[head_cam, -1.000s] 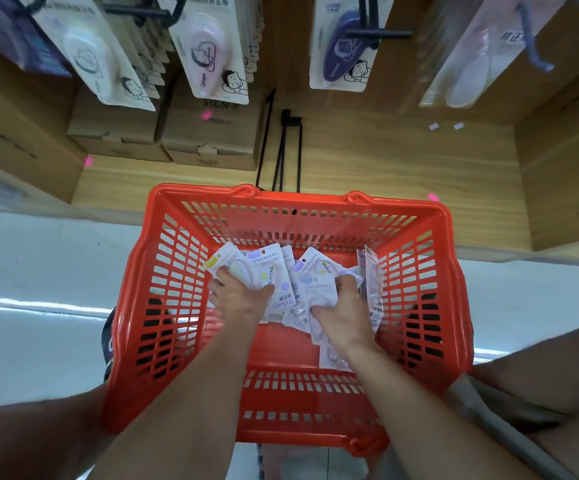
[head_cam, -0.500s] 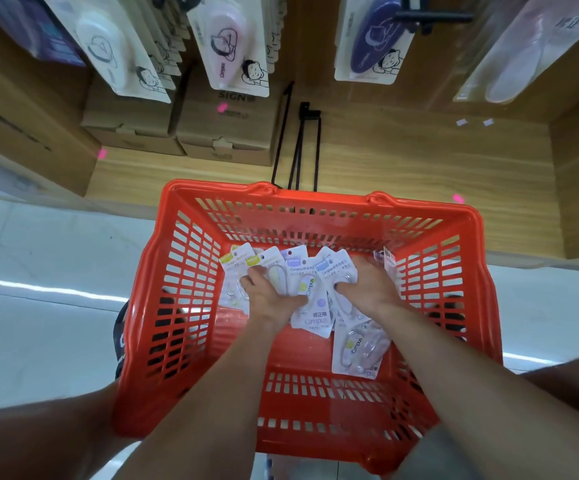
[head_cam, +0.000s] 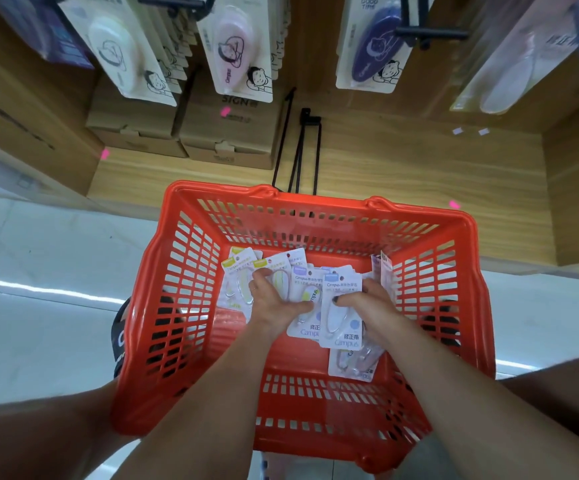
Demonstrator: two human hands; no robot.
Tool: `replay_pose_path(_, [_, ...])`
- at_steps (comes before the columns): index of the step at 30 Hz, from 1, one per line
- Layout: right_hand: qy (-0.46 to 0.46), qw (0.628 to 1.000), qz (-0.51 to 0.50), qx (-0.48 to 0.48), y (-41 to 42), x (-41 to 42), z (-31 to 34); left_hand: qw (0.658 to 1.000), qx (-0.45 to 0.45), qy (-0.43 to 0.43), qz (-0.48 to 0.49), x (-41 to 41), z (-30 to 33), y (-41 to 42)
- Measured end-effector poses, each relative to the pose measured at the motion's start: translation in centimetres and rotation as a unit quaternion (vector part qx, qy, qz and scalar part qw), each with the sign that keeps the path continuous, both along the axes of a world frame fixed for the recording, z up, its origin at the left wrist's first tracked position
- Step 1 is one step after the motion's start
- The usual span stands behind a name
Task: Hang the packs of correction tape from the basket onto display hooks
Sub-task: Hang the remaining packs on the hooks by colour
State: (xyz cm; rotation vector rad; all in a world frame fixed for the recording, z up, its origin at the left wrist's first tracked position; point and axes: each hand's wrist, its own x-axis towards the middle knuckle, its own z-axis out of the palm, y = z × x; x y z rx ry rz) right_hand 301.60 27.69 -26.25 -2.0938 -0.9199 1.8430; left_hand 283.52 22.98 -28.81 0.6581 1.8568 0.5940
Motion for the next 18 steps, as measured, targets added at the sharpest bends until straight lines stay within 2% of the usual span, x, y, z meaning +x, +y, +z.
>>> replay_pose_path(3, [0.027, 0.998, -0.061, -0.003, -0.6, 0.3, 1.0, 1.0, -0.005, -0.02, -0.009, -0.5, 0.5, -0.3])
replay_pose_path(6, [0.039, 0.993, -0.113, -0.006, -0.6, 0.3, 2.5, 0.998, -0.003, -0.046, 0.03, -1.8, 0.9, -0.7])
replay_pose_path(9, [0.108, 0.985, -0.137, 0.005, -0.6, 0.1, 4.3, 0.994, 0.025, -0.078, 0.068, -2.9, 4.0, -1.0])
replay_pose_path(12, [0.18, 0.975, -0.126, 0.006, -0.8, -0.1, 6.7, 0.988, 0.064, -0.113, 0.08, -3.5, 7.3, -1.9])
replay_pose_path(15, [0.239, 0.968, -0.071, 0.0, -1.2, -0.9, 9.3, 0.985, 0.096, -0.116, 0.087, -3.6, 10.7, -2.4])
replay_pose_path(18, [0.24, 0.969, -0.059, 0.024, -1.4, -1.8, 11.5, 0.983, 0.141, -0.087, 0.077, -3.5, 13.9, -2.0])
